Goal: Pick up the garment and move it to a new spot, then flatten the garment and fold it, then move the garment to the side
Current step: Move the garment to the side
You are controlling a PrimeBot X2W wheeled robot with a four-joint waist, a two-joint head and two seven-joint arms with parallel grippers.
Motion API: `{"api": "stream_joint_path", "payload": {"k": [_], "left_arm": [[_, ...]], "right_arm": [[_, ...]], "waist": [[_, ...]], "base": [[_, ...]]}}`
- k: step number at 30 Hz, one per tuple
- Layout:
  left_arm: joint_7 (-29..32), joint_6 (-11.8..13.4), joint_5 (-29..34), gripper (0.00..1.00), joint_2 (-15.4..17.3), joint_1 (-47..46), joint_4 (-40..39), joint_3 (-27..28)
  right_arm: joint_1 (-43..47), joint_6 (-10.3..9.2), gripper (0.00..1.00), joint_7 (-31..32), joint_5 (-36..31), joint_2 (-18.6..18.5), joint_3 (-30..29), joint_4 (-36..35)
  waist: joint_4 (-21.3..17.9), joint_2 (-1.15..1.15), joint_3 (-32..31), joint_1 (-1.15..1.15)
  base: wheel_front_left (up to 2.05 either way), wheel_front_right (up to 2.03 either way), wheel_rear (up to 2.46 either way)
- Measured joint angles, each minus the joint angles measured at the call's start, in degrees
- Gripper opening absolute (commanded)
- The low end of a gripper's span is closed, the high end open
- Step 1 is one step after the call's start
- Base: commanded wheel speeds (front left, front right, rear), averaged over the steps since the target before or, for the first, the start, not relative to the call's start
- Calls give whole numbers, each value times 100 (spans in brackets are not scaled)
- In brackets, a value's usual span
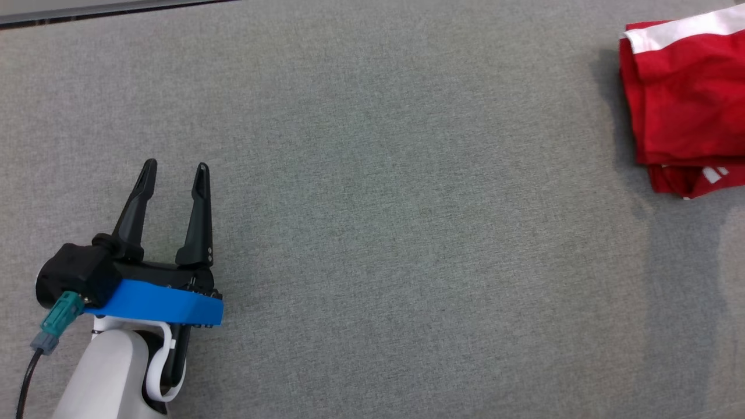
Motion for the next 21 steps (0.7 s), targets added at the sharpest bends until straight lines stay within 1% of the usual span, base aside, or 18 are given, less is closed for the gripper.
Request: {"api": "stream_joint_path", "payload": {"k": [2, 4, 10, 11, 14, 18, 21], "left_arm": [[42, -1, 2, 100, 25, -63, -49, -24], [67, -1, 3, 100, 47, -99, -92, -34], [143, 0, 19, 100, 121, -205, -182, -55], [142, 0, 19, 100, 131, -209, -189, -56], [142, 2, 19, 100, 136, -218, -179, -74], [132, 4, 19, 100, 105, -224, -101, -133], [87, 9, 3, 100, 53, -222, -4, -153]], "right_arm": [[50, 0, 0, -91, -171, -156, -152, -42], [134, 0, 0, -100, -365, -148, -454, -134], [342, 0, 0, -502, -965, -152, -1071, -101], [375, 0, 100, -531, -1057, -126, -1176, -86], [477, 0, 100, -656, -1341, -8, -1471, -75], [608, 0, 100, -1088, -1633, 142, -1827, -162], [771, 0, 100, -1376, -1740, 376, -2048, -201]], "waist": [[35, 0, 108, 0], [82, 0, 200, 0], [223, 0, 440, 1], [246, 0, 464, 0], [286, 0, 493, 0], [309, 0, 390, 0], [317, 0, 239, 0]], "base": [[0, 0, 0], [0, 0, 0], [0, 0, 0], [0, 0, 0], [0, 0, 0], [0, 0, 0], [0, 0, 0]]}}
